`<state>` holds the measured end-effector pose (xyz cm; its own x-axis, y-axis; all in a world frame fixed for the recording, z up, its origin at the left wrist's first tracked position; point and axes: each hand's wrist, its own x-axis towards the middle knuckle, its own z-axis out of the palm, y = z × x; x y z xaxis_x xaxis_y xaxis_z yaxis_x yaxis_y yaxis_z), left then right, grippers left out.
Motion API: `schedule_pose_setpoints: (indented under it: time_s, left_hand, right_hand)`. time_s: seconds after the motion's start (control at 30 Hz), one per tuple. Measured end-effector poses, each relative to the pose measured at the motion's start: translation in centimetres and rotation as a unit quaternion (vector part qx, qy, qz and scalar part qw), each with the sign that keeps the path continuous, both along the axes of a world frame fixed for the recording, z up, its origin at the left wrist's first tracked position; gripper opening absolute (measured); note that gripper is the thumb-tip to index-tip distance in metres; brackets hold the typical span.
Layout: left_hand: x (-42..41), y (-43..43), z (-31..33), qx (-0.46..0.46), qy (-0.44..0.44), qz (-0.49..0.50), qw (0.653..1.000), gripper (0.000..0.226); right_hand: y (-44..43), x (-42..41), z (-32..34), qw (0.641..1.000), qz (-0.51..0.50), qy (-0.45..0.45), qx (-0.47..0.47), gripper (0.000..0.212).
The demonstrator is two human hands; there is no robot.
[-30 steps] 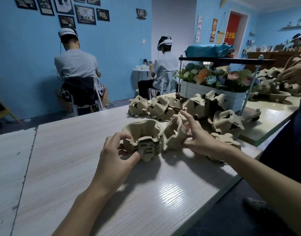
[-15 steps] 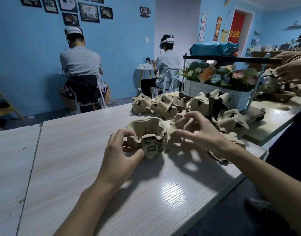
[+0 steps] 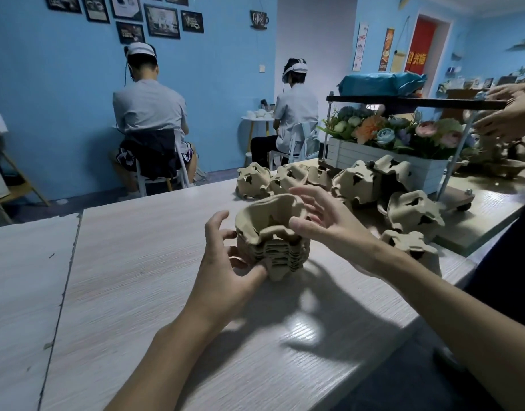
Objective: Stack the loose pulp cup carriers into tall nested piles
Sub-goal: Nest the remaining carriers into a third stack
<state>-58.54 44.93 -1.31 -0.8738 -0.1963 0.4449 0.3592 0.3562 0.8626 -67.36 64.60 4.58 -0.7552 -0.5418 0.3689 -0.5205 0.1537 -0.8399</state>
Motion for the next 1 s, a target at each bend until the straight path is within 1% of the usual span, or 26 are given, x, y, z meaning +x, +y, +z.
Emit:
schedule_pose_setpoints:
  time_s: [0.07, 0.13, 0.2, 0.3, 0.37, 0.43, 0.53, 0.57, 0.63, 0.7, 0.77, 0.83, 0.87, 0.93, 1.0]
  left_hand:
    - [0.0, -0.1, -0.1, -0.024, -0.001, 0.0, 1.0, 0.083]
    - [0.0, -0.2, -0.2, -0.048, -0.003, 0.0, 0.999, 0.07]
    - [0.0, -0.1, -0.2, -0.044, 0.0, -0.002, 0.999, 0.056]
    - [-0.2, -0.1, -0.3, -0.032, 0.009, -0.008, 0.999, 0.041]
    - [-0.3, 0.1, -0.3, -0.028, 0.013, -0.012, 0.999, 0.04]
    - [-0.3, 0.4, -0.3, -0.023, 0.011, -0.013, 1.0, 0.042]
    - [-0.2, 1.0, -0.4, -0.02, 0.01, -0.019, 1.0, 0.043]
    - [-0.2, 1.1, -0.3, -0.02, 0.011, -0.021, 1.0, 0.043]
    - [-0.2, 1.2, -0.4, -0.02, 0.015, -0.024, 0.999, 0.039]
    - [-0.2, 1.2, -0.4, -0.021, 0.018, -0.025, 0.999, 0.038]
    - [-0.2, 1.2, -0.4, -0.022, 0.016, -0.025, 0.999, 0.039]
    - [-0.1, 1.2, -0.4, -0.019, 0.012, -0.025, 0.999, 0.039]
    - [0.0, 1.2, -0.4, -0.017, 0.01, -0.024, 1.0, 0.038]
    - [-0.1, 1.0, -0.4, -0.015, 0.011, -0.023, 1.0, 0.038]
    - [0.0, 1.0, -0.4, -0.013, 0.011, -0.022, 1.0, 0.038]
  right_hand:
    - [0.7, -0.1, 0.1, 0.999, -0.023, 0.024, 0.036, 0.056]
    - [1.7, 0.0, 0.4, 0.996, -0.052, 0.047, 0.053, 0.048]
    - [3.4, 0.0, 0.8, 0.991, -0.08, 0.077, 0.081, 0.047]
    - [6.7, 0.1, 1.4, 0.973, -0.105, 0.121, 0.168, 0.048]
    - [9.0, -0.1, 1.6, 0.955, -0.13, 0.137, 0.227, 0.045]
    - [11.2, -0.5, 1.6, 0.941, -0.154, 0.12, 0.276, 0.046]
    - [13.5, -1.0, 1.5, 0.912, -0.141, 0.064, 0.381, 0.049]
    - [13.9, -1.1, 1.4, 0.901, -0.13, 0.062, 0.41, 0.048]
    - [14.2, -1.2, 1.3, 0.892, -0.119, 0.076, 0.43, 0.048]
    - [14.1, -1.5, 1.1, 0.891, -0.131, 0.117, 0.419, 0.047]
    - [13.9, -1.7, 1.1, 0.896, -0.135, 0.134, 0.401, 0.045]
    - [13.4, -1.7, 1.0, 0.921, -0.123, 0.116, 0.352, 0.046]
    - [13.0, -1.5, 0.9, 0.939, -0.122, 0.098, 0.307, 0.048]
    - [12.0, -1.3, 0.5, 0.97, -0.149, 0.064, 0.182, 0.054]
    - [11.2, -1.2, -0.3, 0.984, -0.165, 0.024, 0.064, 0.06]
